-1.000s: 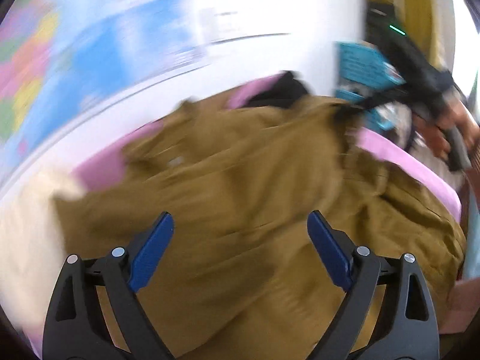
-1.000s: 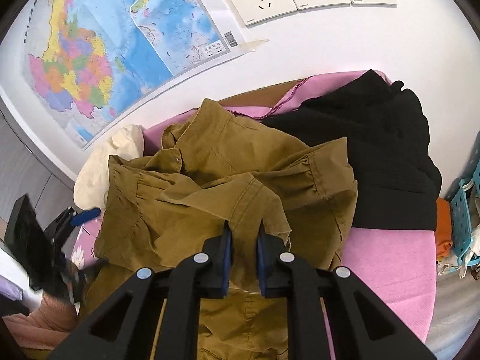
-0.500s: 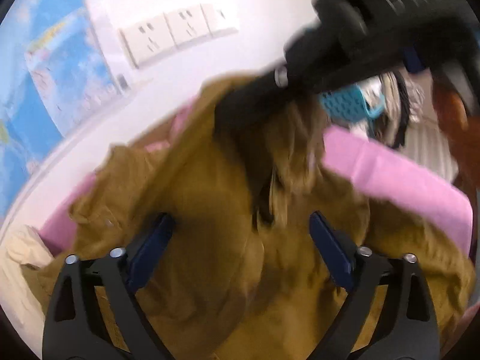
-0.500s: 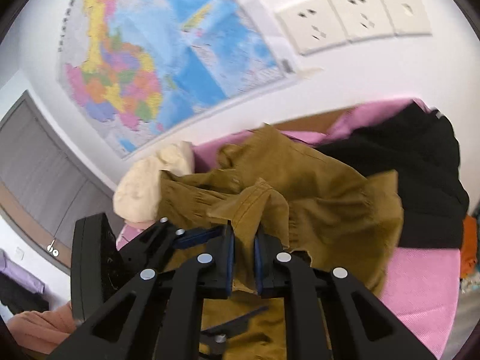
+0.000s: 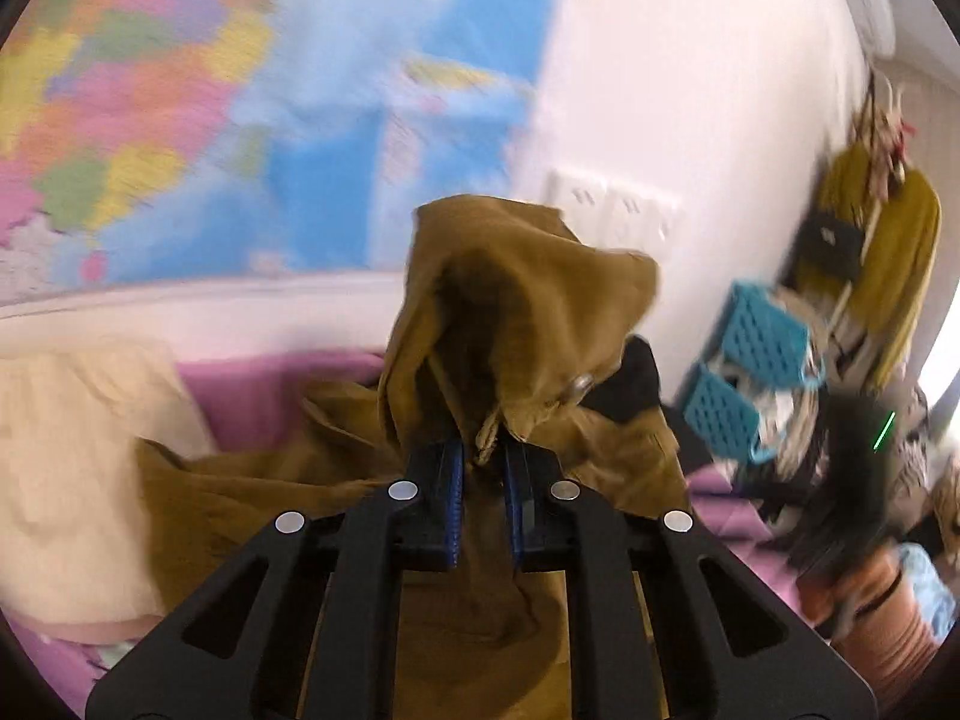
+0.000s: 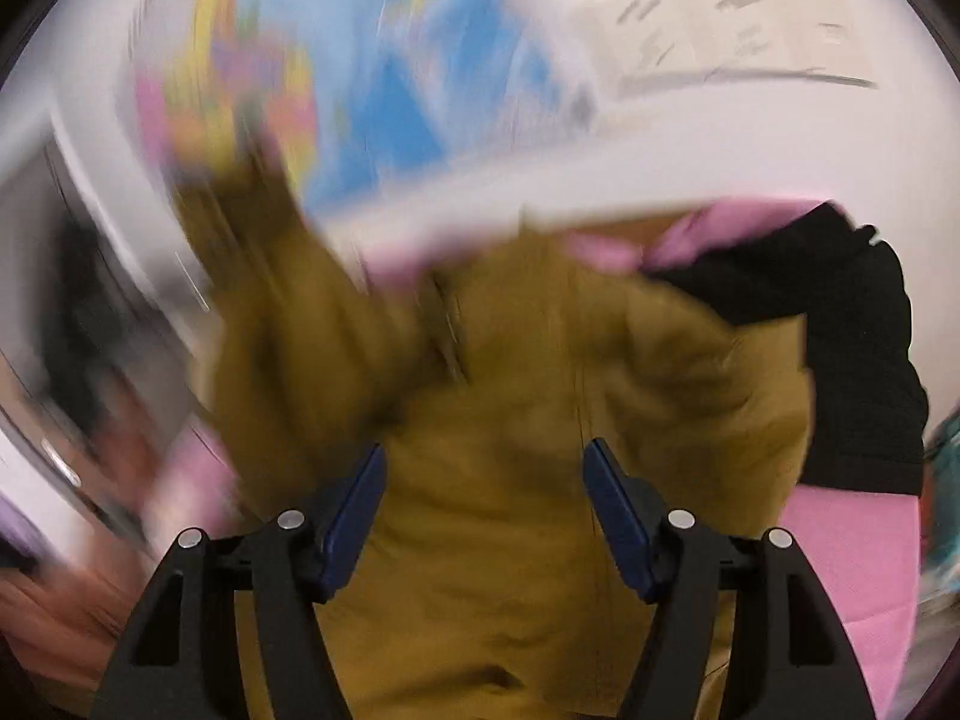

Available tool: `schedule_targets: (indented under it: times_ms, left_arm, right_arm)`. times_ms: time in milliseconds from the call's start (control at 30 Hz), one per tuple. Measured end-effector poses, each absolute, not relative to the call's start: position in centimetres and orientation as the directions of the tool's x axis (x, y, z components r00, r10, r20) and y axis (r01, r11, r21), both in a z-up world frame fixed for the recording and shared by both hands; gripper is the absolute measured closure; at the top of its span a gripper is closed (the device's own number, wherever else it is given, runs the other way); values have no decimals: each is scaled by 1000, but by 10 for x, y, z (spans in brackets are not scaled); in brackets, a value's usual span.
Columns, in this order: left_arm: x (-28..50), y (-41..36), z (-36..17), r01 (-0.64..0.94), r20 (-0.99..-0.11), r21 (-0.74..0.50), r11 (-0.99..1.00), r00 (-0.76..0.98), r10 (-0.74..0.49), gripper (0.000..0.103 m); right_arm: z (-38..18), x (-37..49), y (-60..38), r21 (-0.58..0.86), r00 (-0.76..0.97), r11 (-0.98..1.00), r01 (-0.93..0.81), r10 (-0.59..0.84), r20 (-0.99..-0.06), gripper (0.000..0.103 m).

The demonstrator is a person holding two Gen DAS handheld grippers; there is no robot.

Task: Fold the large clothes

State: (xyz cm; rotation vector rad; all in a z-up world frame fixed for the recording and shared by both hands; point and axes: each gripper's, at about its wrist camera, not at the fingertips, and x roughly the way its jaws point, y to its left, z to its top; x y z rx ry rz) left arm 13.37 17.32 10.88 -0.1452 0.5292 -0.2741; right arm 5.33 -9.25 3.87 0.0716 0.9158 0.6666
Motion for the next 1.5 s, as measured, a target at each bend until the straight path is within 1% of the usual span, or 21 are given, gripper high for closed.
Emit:
schedule_targets:
  times_ms: [100, 300, 367, 400, 433, 467, 500, 533, 600, 667, 767, 900, 967, 1033, 1067, 1100, 1233, 1333, 1433, 1467, 1500]
  left_arm:
    - [117, 200, 128, 192, -429, -223, 956, 861, -273, 91]
    - [70, 261, 172, 88, -317, -255, 963, 933, -169, 91]
    - [59, 276, 182, 55, -292, -257, 965, 947, -132, 91]
    - [53, 283, 187, 34, -280, -255, 966, 954, -108, 91]
    - [49, 290, 190, 19, -274, -255, 967, 957, -91, 91]
    - [44, 295, 193, 9, -269, -255, 967, 960, -80, 91]
    - [40, 301, 196, -2, -264, -258, 966, 962, -69, 91]
    - [34, 308, 198, -19, -255, -265, 964, 966, -51, 91]
    - [27, 317, 203, -36, -239, -261, 965, 971, -29, 91]
    - [19, 327, 210, -53, -218, -261, 964, 976, -5, 91]
    - [11, 336, 221, -66, -188, -257, 964, 982, 18, 91]
    - [5, 339, 226, -76, -178, -250, 965, 983, 31, 91]
    - [5, 338, 223, -71, -188, -248, 966, 982, 24, 90]
    - [7, 336, 219, -58, -198, -255, 965, 980, 6, 90]
    - [9, 334, 216, -49, -206, -257, 965, 979, -5, 90]
    - [11, 331, 214, -45, -216, -254, 966, 976, -11, 90]
    - [17, 318, 209, -1, -231, -243, 970, 971, -57, 90]
    - [23, 304, 208, 46, -239, -235, 971, 965, -104, 90]
    - [30, 284, 207, 90, -249, -220, 971, 958, -145, 90]
    - [33, 277, 206, 103, -254, -214, 971, 954, -157, 90]
    - [36, 270, 206, 115, -261, -212, 970, 950, -170, 90]
  right_arm:
    - [7, 39, -27, 136, 383, 764, -630, 458, -802, 31]
    - [-24, 19, 67, -170, 473, 626, -761, 355, -807, 26]
    - [-37, 23, 86, -207, 467, 596, -776, 322, -824, 28]
    - [-42, 26, 90, -230, 482, 596, -769, 305, -821, 35]
    - [-43, 32, 91, -179, 447, 603, -778, 330, -832, 46]
    - [-41, 37, 90, -110, 401, 611, -784, 363, -841, 82]
    - [-36, 44, 86, -48, 380, 641, -766, 390, -839, 88]
    - [-32, 48, 83, -28, 382, 657, -753, 402, -832, 90]
    - [-12, 56, 71, 88, 369, 683, -725, 493, -788, 92]
    - [8, 60, 64, 151, 388, 697, -701, 550, -739, 92]
    - [21, 56, 73, 145, 407, 679, -719, 581, -704, 92]
    - [-16, 46, 96, 119, 303, 617, -778, 535, -788, 91]
    - [-32, 42, 103, 119, 245, 599, -792, 490, -837, 84]
    - [-37, 39, 96, 128, 222, 592, -796, 482, -848, 72]
    - [-34, 39, 89, 136, 219, 595, -792, 485, -847, 52]
    - [-26, 38, 78, 140, 231, 606, -783, 492, -839, 38]
    - [10, 38, 13, 180, 297, 639, -747, 565, -770, 40]
    - [23, 70, -50, 206, 432, 778, -594, 524, -734, 40]
    - [-1, 106, -76, 229, 441, 863, -450, 438, -784, 40]
    - [-20, 116, -77, 209, 394, 878, -431, 392, -831, 42]
    - [-34, 119, -74, 159, 374, 894, -418, 329, -867, 49]
